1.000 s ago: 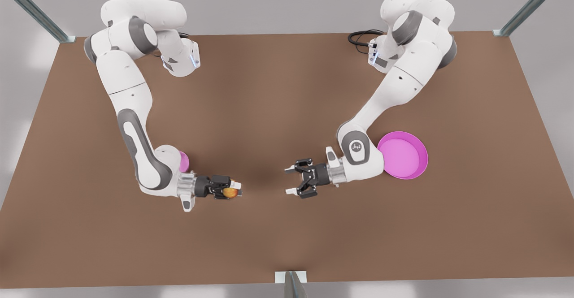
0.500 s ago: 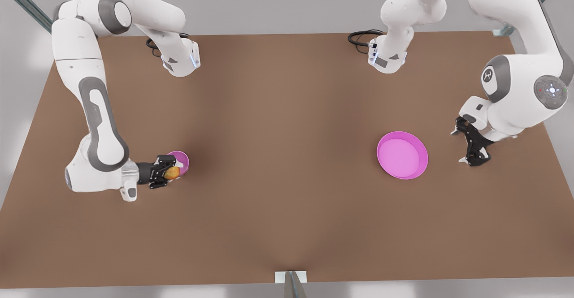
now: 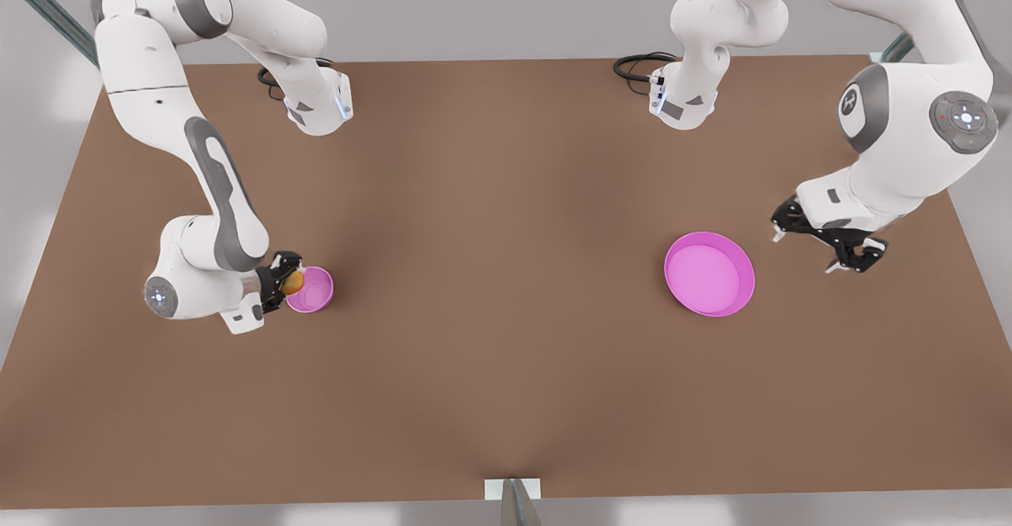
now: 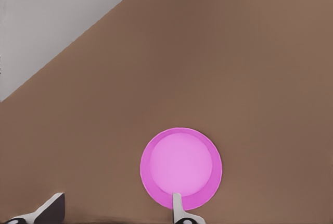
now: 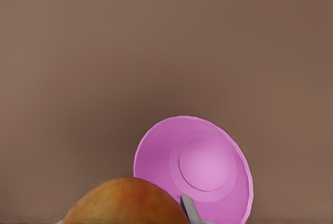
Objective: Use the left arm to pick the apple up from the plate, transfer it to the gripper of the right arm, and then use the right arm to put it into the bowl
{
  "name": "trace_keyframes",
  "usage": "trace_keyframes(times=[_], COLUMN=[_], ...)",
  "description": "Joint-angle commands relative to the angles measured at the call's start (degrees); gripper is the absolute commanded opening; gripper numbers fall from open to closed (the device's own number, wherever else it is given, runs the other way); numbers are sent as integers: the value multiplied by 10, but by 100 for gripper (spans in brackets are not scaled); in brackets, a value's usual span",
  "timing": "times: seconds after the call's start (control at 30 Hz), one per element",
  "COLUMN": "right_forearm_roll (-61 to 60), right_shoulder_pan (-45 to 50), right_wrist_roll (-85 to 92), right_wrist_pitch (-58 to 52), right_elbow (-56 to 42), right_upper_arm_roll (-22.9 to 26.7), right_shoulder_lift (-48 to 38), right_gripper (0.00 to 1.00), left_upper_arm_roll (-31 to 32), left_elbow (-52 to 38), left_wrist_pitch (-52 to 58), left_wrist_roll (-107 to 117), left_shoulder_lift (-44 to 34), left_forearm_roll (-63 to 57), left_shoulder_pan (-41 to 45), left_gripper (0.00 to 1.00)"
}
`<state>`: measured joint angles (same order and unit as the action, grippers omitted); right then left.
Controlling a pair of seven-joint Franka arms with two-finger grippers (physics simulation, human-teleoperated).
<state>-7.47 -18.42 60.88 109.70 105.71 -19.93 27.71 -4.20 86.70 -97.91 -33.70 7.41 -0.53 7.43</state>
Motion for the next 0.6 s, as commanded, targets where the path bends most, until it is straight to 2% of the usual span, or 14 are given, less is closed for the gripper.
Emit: trace_keyframes(times=[0.0,0.27,0.3,0.33,0.57], right_forearm_roll=[17,16,16,16,16], right_shoulder_pan=[1,1,1,1,1], right_wrist_roll=[18,17,18,18,13], right_wrist_pitch=[59,95,94,95,86], right_elbow=[10,17,17,17,1], right_upper_arm_roll=[0,-1,-1,-1,-2], right_shoulder_lift=[3,27,27,27,25], right_gripper=[62,63,67,100,100], left_upper_arm_roll=[0,0,0,0,0], left_elbow=[1,1,1,1,0], left_wrist_pitch=[9,9,9,9,9], left_wrist_roll=[391,392,392,392,391], left_shoulder_lift=[0,0,0,1,0], left_forearm_roll=[0,0,0,0,0], left_shoulder_pan=[-1,-1,-1,-1,-1], left_gripper=[100,100,100,100,100])
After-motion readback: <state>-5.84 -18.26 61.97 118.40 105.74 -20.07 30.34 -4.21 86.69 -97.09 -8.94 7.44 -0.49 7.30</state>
